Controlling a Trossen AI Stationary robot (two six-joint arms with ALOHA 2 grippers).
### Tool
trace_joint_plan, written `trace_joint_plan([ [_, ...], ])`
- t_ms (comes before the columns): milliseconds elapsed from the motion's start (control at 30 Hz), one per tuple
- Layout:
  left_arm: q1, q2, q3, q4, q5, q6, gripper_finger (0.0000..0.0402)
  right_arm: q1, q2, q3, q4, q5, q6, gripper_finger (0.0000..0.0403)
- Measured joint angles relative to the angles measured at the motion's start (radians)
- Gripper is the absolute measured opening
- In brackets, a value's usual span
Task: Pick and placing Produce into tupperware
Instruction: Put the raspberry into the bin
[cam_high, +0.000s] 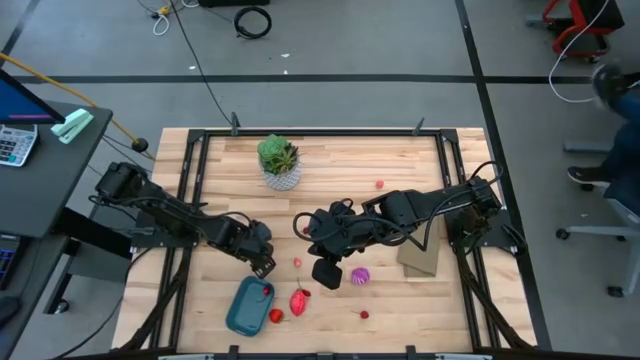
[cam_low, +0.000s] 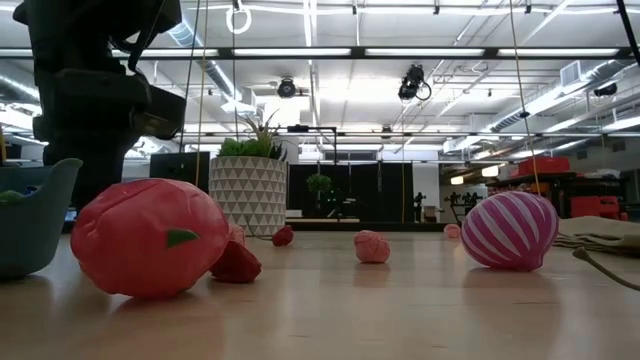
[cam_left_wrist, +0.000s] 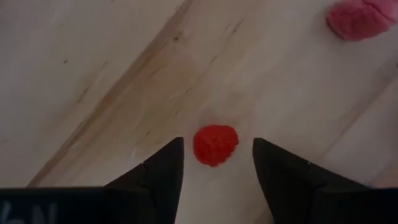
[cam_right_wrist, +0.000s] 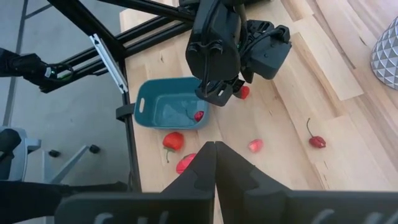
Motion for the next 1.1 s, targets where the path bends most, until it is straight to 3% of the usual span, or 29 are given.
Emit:
trace_joint_plan([
  [200, -0.002, 0.063, 0.0, 0.028, 0.004, -0.006, 0.0193, 0.0, 0.0, 0.0, -0.002, 0.0, 0.0, 0.0012],
  [567, 0.001, 0.07, 0.002, 0.033, 0.005, -0.013, 0.0187, 0.0, 0.0, 0.0, -0.009, 0.0, 0.0, 0.0016],
  [1100, 0.0, 0.07, 0.0, 0.031, 0.004, -0.031, 0.0121, 0.0, 0.0, 0.0, -0.01, 0.0, -0.025, 0.0016],
])
